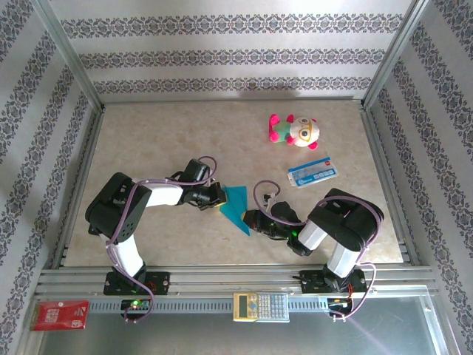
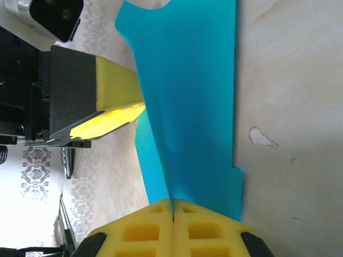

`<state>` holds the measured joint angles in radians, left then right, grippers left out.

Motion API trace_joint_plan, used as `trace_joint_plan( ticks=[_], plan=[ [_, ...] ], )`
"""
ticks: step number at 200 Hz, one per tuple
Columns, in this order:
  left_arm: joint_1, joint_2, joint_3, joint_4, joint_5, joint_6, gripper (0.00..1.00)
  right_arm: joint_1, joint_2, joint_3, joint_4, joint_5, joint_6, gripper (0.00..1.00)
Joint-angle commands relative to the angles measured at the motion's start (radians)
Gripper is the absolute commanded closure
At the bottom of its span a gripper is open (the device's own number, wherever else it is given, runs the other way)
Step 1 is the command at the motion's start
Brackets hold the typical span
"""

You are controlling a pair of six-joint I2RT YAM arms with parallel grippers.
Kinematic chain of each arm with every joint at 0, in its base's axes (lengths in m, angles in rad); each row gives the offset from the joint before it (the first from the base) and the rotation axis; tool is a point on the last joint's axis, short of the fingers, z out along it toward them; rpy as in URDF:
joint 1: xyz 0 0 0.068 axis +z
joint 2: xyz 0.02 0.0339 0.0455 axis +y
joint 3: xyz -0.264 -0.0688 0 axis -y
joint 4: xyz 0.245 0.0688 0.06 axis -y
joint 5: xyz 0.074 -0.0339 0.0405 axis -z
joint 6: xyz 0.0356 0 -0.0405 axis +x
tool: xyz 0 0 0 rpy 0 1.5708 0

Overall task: Fold a paper plane with a square sheet of paper (pick it up from the middle)
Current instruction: Fourth fold the wing at the center of the table.

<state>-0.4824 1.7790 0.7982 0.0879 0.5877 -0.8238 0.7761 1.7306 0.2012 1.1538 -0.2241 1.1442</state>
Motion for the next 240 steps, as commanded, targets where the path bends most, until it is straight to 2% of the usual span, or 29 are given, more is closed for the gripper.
trace_joint_plan(
  ticks=[1,53,113,136,170,209,240],
  plan=[
    [0.001,-0.001,-0.068,-0.1,-0.077,0.035,1.0,-0.011,-0.021,-0.003,-0.097,0.06,-0.034,1.0],
    [0.0,-0.03,-0.097,-0.096,-0.086,0.028,1.0,0.012,-0.015,-0.003,-0.111,0.074,-0.034,1.0],
    [-0.001,-0.059,-0.031,-0.143,-0.077,0.04,1.0,0.034,0.036,-0.029,-0.111,0.122,0.002,1.0],
    [0.0,-0.072,0.003,-0.155,-0.068,0.045,0.96,0.046,0.048,-0.023,-0.112,0.125,0.004,1.0],
    [0.001,-0.1,0.022,-0.094,-0.034,0.027,0.91,0.048,0.071,-0.027,-0.096,0.115,0.003,1.0],
    [-0.034,-0.075,0.049,-0.026,0.017,0.003,0.91,0.048,0.089,-0.026,-0.084,0.111,0.004,1.0],
    [-0.058,-0.042,0.071,-0.029,0.018,-0.006,0.93,0.048,0.096,-0.024,-0.078,0.111,0.004,1.0]
  ],
)
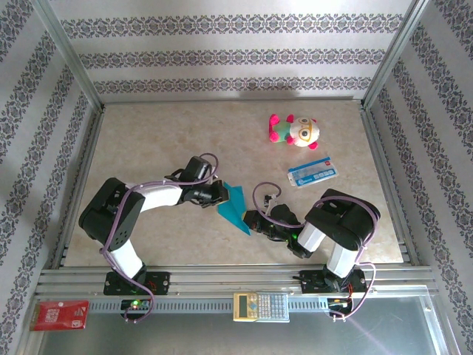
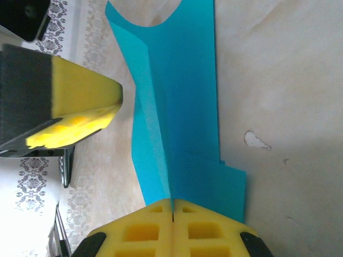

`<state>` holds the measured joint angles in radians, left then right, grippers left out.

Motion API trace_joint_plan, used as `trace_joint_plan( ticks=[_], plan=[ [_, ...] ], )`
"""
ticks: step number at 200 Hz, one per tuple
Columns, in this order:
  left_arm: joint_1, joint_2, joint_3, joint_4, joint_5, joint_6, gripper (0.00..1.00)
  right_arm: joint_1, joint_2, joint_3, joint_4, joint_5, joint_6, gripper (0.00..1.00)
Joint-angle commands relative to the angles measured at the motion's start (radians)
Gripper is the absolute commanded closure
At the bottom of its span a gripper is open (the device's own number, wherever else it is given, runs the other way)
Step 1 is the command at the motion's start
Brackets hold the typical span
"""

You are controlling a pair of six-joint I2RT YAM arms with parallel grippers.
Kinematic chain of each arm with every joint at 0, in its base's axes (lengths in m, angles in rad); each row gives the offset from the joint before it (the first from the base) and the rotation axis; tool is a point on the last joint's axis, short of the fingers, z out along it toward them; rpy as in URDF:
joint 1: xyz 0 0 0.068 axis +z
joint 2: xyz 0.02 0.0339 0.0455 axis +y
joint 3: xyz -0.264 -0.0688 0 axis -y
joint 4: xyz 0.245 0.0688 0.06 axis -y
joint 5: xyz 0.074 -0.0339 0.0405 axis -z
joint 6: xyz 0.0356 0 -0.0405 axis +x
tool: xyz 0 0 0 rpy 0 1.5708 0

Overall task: Fold a paper plane with a square sheet of paper (pick it up from the middle)
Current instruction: Fourth fold the wing at the center of the table.

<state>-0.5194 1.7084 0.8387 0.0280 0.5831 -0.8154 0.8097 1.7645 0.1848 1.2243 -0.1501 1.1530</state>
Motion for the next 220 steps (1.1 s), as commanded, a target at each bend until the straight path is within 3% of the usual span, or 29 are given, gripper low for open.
trace_joint_plan(
  ticks=[1,58,220],
  plan=[
    [-0.022,0.03,0.031,0.031,0.022,-0.014,0.93,0.015,0.062,-0.008,-0.149,0.037,-0.005,1.0],
    [-0.037,0.066,0.039,0.036,0.017,-0.024,0.96,0.014,0.067,-0.002,-0.149,0.034,-0.006,1.0],
    [-0.047,0.151,0.094,0.063,0.052,-0.021,0.92,0.016,0.1,0.016,-0.143,0.017,-0.001,1.0]
  ],
)
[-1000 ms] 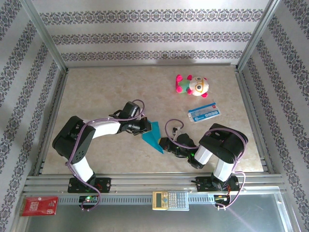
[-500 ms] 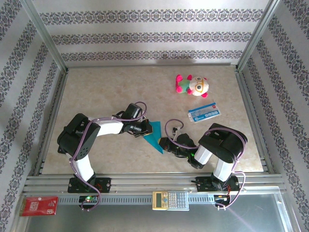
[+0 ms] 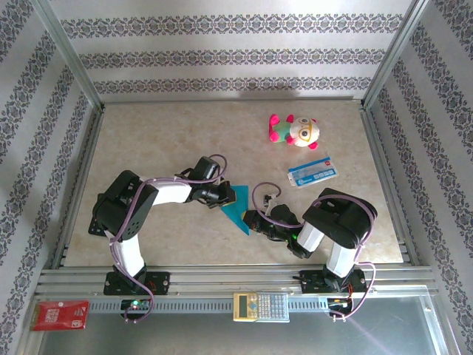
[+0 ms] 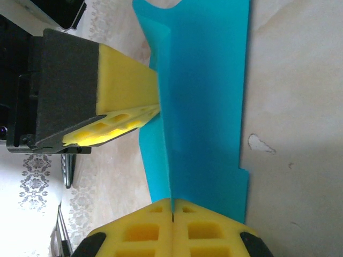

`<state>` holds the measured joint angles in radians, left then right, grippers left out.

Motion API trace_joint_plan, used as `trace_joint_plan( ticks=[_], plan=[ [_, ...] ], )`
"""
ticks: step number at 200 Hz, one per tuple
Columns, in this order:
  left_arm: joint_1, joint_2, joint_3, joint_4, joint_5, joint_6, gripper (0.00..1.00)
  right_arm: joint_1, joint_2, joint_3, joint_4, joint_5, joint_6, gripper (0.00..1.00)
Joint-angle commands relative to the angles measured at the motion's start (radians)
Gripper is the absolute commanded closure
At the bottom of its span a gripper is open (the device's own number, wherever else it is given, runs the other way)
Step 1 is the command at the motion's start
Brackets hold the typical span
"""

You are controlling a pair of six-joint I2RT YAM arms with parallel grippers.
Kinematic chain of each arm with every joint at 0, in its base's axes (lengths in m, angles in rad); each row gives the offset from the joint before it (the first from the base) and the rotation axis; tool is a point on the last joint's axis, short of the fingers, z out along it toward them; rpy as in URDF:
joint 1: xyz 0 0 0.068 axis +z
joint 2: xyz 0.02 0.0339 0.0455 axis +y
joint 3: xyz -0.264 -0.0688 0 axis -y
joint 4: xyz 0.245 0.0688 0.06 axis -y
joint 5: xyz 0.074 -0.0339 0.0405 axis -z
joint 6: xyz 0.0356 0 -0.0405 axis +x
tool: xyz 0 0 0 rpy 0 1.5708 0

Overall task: Fold a paper plane with a square sheet of paper (pick it up from the middle)
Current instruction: Fourth fold the wing at the center of the table.

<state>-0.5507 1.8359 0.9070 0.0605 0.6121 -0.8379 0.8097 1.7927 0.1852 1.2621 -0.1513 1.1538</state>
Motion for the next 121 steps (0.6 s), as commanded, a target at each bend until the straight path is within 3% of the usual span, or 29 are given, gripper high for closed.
trace_joint_plan(
  ticks=[1,63,121],
  plan=[
    [-0.016,0.024,0.026,0.031,0.023,0.002,0.91,0.016,0.072,0.016,-0.18,0.017,-0.001,1.0],
    [-0.02,0.051,0.044,0.011,0.018,0.023,0.87,0.017,0.083,0.019,-0.178,0.014,0.0,1.0],
    [-0.02,0.069,0.047,-0.085,-0.047,0.069,0.91,0.012,0.062,0.013,-0.192,0.013,-0.002,0.98]
  ],
)
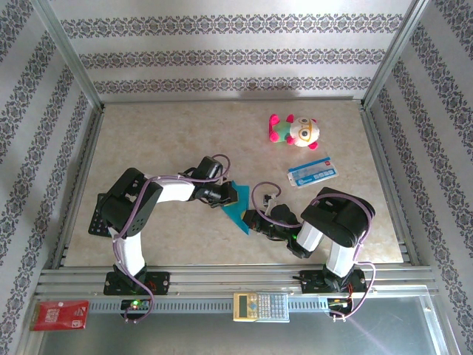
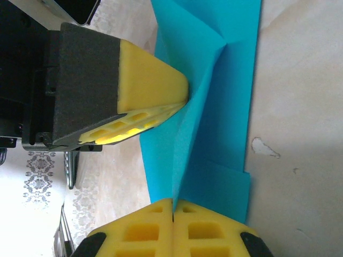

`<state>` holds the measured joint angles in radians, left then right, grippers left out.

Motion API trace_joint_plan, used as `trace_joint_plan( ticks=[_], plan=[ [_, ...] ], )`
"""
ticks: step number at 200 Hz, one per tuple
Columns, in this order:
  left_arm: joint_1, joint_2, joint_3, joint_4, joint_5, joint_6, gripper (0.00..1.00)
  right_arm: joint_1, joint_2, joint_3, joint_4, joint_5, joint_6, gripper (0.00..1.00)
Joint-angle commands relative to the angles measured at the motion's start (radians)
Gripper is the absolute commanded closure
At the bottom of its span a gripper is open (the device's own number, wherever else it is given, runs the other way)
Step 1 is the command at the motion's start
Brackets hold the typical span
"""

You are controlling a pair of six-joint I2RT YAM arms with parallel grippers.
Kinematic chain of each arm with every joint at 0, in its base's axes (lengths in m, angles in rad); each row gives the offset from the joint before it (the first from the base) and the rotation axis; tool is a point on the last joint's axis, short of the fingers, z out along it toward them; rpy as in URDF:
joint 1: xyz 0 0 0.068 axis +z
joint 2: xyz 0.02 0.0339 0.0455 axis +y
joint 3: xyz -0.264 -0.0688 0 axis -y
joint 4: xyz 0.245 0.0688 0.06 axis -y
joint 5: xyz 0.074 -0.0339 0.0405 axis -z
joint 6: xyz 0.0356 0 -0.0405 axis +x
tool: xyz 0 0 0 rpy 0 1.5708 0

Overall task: Fold a paper plane with a square sheet of paper (pick it up from the middle)
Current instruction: Fourth fold the wing at the center of the table.

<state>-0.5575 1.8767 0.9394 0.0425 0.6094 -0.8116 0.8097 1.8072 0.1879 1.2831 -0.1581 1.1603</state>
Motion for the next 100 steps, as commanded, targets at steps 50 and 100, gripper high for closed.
trace_joint_plan(
  ticks=[50,100],
  plan=[
    [-0.013,0.022,-0.004,-0.088,-0.07,0.055,0.93,-0.012,-0.05,-0.011,-0.269,0.005,-0.024,0.88],
    [-0.013,0.016,0.001,-0.093,-0.075,0.061,0.93,-0.03,-0.218,-0.034,-0.409,0.0,-0.049,0.83]
  ],
)
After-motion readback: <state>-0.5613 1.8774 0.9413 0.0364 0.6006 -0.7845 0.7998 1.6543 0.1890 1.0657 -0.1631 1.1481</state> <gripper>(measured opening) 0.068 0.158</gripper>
